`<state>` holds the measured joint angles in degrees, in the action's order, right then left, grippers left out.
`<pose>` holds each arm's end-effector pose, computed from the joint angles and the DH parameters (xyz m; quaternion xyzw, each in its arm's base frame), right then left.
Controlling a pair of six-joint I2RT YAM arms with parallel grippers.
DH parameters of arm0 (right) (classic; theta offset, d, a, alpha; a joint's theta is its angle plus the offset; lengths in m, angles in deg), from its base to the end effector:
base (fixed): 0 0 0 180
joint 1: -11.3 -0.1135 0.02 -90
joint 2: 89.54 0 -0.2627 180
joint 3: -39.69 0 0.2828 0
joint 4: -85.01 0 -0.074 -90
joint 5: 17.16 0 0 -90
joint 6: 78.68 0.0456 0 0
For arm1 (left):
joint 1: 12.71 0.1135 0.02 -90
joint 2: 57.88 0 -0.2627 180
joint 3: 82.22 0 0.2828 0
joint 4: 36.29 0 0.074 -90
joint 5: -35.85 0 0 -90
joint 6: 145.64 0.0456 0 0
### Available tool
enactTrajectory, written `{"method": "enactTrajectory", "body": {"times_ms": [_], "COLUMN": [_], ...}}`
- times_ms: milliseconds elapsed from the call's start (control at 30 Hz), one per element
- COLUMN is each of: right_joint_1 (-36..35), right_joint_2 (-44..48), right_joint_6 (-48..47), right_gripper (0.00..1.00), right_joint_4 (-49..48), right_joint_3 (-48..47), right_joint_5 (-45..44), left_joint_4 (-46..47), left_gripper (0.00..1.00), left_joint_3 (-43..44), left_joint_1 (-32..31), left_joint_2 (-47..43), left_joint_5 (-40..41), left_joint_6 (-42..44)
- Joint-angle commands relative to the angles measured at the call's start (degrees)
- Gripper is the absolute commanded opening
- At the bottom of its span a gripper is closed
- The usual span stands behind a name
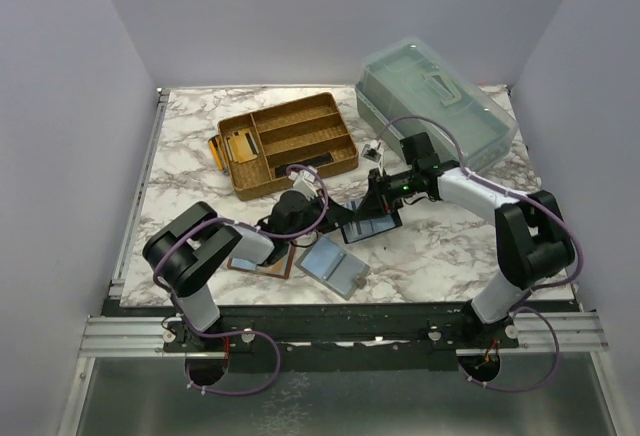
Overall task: Take the credit cards out of the card holder
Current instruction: Pick up the card holder from the center of the board.
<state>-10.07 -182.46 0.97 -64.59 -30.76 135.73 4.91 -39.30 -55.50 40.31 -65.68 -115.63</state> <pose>0.3129 0.1660 0.1922 -0.3808 0.7326 0.5183 0.2229 0.2387 -0.2333 0.1123 -0.0562 0.7848 -0.5277 0.3201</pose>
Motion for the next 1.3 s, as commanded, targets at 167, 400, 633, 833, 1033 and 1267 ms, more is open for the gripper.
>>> {"method": "enactTrajectory", "body": {"times_ms": [167, 400, 633, 833, 1033, 1267], "right_joint_1": [1.2, 3.4, 4.1, 4.2, 4.4, 4.4], "right_joint_2": [-1.7, -0.3, 1.6, 1.9, 3.0, 3.8], "right_joint_6": [8.2, 7.8, 7.9, 8.0, 9.8, 12.5], "right_gripper": [0.31, 0.31, 0.39, 0.40, 0.42, 0.42], "right_joint_4": [-4.2, -3.9, -4.2, -3.7, -5.2, -7.3], "right_joint_3": [1.1, 0.8, 1.2, 0.8, 1.2, 1.8], "right_joint_5": [-7.9, -4.0, 2.3, 7.8, 17.1, 22.8], "left_joint_4": [4.5, 9.1, 15.5, 24.3, 28.2, 31.0], "left_gripper": [0.00, 0.00, 0.00, 0.00, 0.00, 0.00], "left_joint_3": [-5.1, -8.4, -9.5, -10.3, -9.4, -6.6], "left_joint_1": [-0.5, -0.5, -0.5, -0.5, -0.5, -0.5], "left_joint_2": [-10.3, -15.6, -16.4, -15.4, -15.3, -12.4], "left_joint_5": [1.5, -0.4, -3.5, -5.3, -7.1, -9.0], "left_joint_6": [6.9, 8.2, 7.3, 5.6, 4.7, 2.8]}}
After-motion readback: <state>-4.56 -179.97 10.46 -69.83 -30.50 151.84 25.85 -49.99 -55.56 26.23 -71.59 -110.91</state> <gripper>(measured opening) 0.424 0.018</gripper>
